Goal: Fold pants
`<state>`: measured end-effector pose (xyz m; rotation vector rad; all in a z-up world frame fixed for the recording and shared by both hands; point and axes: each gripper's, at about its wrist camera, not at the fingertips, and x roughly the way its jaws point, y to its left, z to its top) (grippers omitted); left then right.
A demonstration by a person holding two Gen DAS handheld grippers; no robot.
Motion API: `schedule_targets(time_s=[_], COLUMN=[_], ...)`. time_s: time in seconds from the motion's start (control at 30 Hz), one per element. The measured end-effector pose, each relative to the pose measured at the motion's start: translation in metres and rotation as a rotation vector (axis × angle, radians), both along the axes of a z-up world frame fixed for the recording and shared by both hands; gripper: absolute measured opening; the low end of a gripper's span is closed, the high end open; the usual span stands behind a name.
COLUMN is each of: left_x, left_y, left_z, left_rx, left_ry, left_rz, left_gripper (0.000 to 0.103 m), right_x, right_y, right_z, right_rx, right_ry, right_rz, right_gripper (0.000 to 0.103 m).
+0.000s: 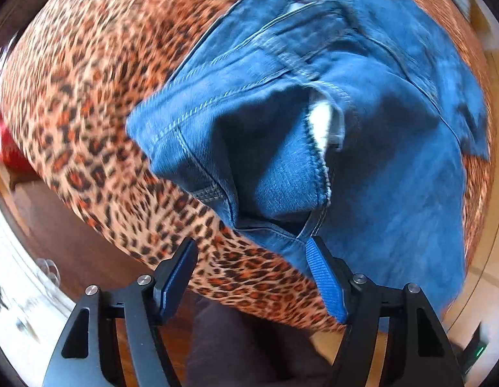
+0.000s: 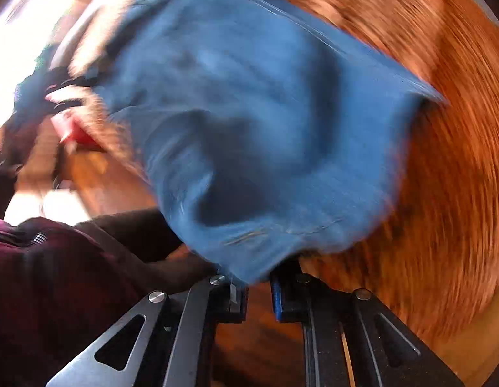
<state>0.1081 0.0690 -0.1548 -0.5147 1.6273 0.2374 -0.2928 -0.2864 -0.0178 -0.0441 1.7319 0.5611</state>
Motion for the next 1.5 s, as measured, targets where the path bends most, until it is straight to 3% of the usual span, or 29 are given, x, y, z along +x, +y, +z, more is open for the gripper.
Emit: schedule_targets(time_s=[0.03, 0.1, 0.17, 0.2, 0.3, 0.4, 0.43, 0.47, 0.5, 0.57, 0.63, 0.7, 0.73, 0.8, 0.87, 0.93, 0.97, 1.1, 1.17, 1.23, 1.3, 1.5], left_x=[0.001, 0.016, 0.032, 0.041, 0.059, 0.073, 0.075, 0.075, 0.075, 0.073, 0.071, 0.074, 0.075, 0.072, 0.067, 0.075, 0.082, 0.127, 0.158, 0.178, 0.206, 0.239], left_y=[0.001, 0.010, 0.019, 0.024, 0.030, 0.020, 0.014, 0.008, 0.005, 0.003, 0.007, 0.009, 0.016, 0.032, 0.054, 0.073, 0.080, 0.081, 0.079, 0.074, 0.064, 0.038], left_z=[0.005, 0.017, 0.019, 0.013, -0.009, -0.023, -0.024, -0.026, -0.023, -0.008, 0.003, 0.001, -0.004, -0.008, -0.004, 0.005, 0.009, 0.024, 0.029, 0.027, 0.020, -0.027], left_rx=[0.005, 0.022, 0.029, 0.015, -0.031, -0.005, 0.006, 0.015, 0.019, 0.023, 0.074, 0.157, 0.161, 0.076, 0.047, 0.064, 0.067, 0.031, 0.035, 0.040, 0.043, 0.048], left_ry=[-0.021, -0.084, -0.102, -0.089, -0.036, -0.009, -0.007, -0.008, -0.014, -0.076, -0.163, -0.174, -0.137, -0.096, -0.115, -0.144, -0.153, -0.185, -0.204, -0.203, -0.168, -0.104], left_rz=[-0.020, -0.036, -0.020, -0.003, 0.014, -0.030, -0.053, -0.073, -0.083, -0.078, -0.060, -0.062, -0.059, -0.023, 0.042, 0.085, 0.096, 0.094, 0.070, 0.052, 0.062, 0.071], left_gripper=[0.069, 0.072, 0.074, 0.074, 0.073, 0.076, 0.076, 0.076, 0.074, 0.072, 0.072, 0.070, 0.062, 0.047, 0.047, 0.051, 0.052, 0.062, 0.069, 0.073, 0.072, 0.071], right_x=[-0.001, 0.004, 0.011, 0.014, 0.030, 0.047, 0.054, 0.060, 0.067, 0.079, 0.092, 0.110, 0.119, 0.121, 0.116, 0.111, 0.104, 0.127, 0.155, 0.180, 0.215, 0.284], right_y=[-0.017, -0.053, -0.077, -0.081, -0.084, -0.077, -0.076, -0.070, -0.068, -0.059, -0.062, -0.073, -0.074, -0.079, -0.079, -0.080, -0.090, -0.102, -0.088, -0.079, -0.069, -0.065], right_z=[0.005, 0.023, 0.041, 0.037, 0.014, -0.019, -0.029, -0.039, -0.044, -0.029, 0.001, 0.009, -0.001, -0.023, -0.028, -0.020, -0.008, 0.029, 0.037, 0.039, 0.025, -0.028], right_rx=[0.008, 0.073, 0.122, 0.133, 0.110, 0.017, -0.021, -0.038, -0.072, -0.089, -0.094, -0.162, -0.219, -0.278, -0.278, -0.266, -0.252, -0.116, -0.032, 0.043, 0.108, 0.150], right_ry=[-0.002, -0.059, -0.170, -0.216, -0.241, -0.265, -0.264, -0.250, -0.248, -0.287, -0.383, -0.415, -0.392, -0.289, -0.269, -0.292, -0.309, -0.351, -0.374, -0.386, -0.368, -0.275], right_rz=[-0.099, -0.351, -0.553, -0.628, -0.770, -0.813, -0.811, -0.789, -0.764, -0.714, -0.706, -0.707, -0.694, -0.693, -0.716, -0.741, -0.763, -0.822, -0.842, -0.868, -0.912, -1.027], right_gripper=[0.020, 0.047, 0.087, 0.089, 0.088, 0.083, 0.075, 0.035, 0.015, 0.012, 0.011, 0.011, 0.011, 0.015, 0.017, 0.033, 0.041, 0.048, 0.058, 0.060, 0.060, 0.060])
